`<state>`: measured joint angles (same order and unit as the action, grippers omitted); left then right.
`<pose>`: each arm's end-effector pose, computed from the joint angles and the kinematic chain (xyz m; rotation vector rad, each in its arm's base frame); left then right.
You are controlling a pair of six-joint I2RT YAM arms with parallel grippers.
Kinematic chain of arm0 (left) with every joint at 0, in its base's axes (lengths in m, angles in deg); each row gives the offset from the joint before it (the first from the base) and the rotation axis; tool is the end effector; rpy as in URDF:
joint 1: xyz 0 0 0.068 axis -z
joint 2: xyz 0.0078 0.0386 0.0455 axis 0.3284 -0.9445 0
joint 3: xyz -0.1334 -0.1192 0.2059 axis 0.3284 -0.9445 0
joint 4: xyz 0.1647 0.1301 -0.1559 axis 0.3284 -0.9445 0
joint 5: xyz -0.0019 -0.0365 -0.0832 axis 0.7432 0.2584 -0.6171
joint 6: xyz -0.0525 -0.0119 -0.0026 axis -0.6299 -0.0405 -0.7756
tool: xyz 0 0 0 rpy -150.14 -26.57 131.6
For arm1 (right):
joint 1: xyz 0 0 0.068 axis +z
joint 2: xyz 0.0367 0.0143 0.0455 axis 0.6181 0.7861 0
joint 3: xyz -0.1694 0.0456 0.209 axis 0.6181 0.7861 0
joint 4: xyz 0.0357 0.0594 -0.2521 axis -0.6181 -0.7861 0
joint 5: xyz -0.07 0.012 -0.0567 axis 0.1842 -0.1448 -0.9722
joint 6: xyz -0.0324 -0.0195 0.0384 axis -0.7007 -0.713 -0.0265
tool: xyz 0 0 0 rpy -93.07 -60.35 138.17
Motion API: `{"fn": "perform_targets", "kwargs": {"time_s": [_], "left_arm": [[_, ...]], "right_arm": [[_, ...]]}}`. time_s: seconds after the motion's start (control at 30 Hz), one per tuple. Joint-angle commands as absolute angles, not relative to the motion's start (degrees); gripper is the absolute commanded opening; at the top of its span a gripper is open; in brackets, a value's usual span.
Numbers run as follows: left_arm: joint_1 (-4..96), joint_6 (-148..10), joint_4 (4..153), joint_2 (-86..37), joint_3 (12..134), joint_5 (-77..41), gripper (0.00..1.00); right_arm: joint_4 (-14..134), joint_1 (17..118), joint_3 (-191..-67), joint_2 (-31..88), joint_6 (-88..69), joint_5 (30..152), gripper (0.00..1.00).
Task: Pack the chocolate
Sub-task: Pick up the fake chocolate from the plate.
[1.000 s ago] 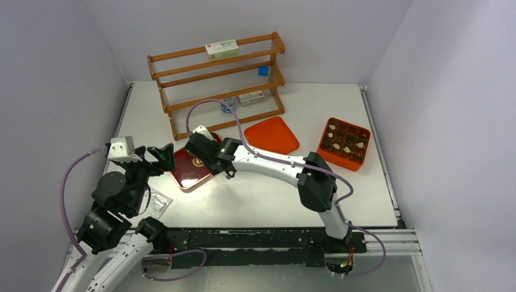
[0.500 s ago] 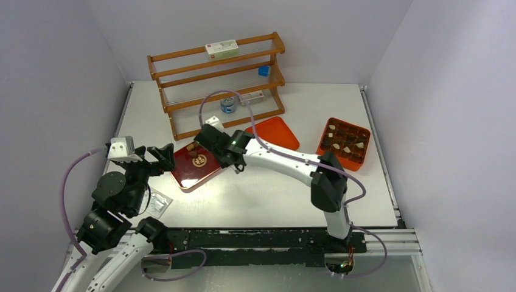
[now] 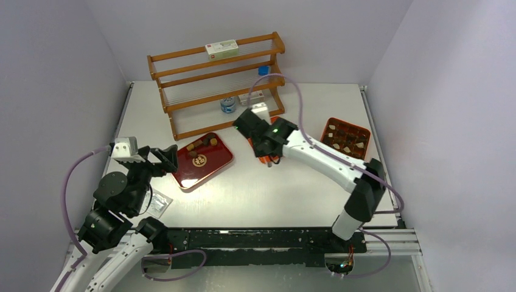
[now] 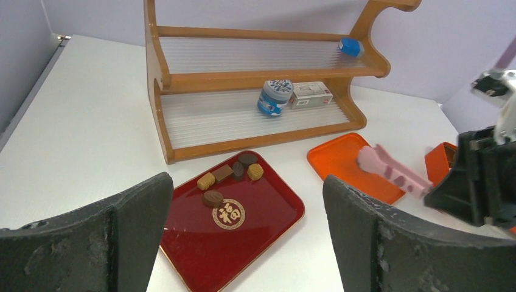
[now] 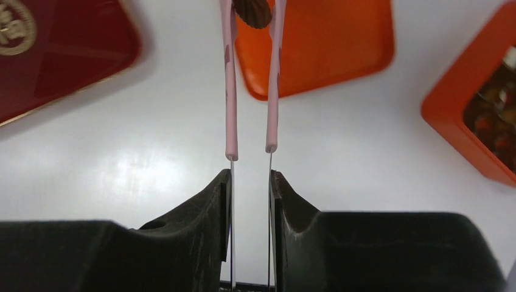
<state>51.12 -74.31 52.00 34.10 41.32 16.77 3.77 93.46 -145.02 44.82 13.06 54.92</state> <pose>0.0716 -0.0259 0.3428 -0.1597 1.5817 -0.3063 0.2140 0.2790 0.3183 -0.4054 2.4309 -0.0589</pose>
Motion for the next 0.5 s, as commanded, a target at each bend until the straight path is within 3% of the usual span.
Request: {"fn": "perform_targets", "kwargs": {"time_s": [0.0, 0.47], "left_arm": [[52.31, -73.64, 54.43, 35.58, 40.85, 15.28, 0.98], [56.83, -72.13, 55.6, 38.53, 39.92, 14.96, 0.98]], "right_arm": [[-2.49, 88.21, -141.82, 37.64, 17.56, 51.5, 0.28], [-9.46, 62.24, -134.34, 25.46, 13.14, 54.01, 0.28]]}}
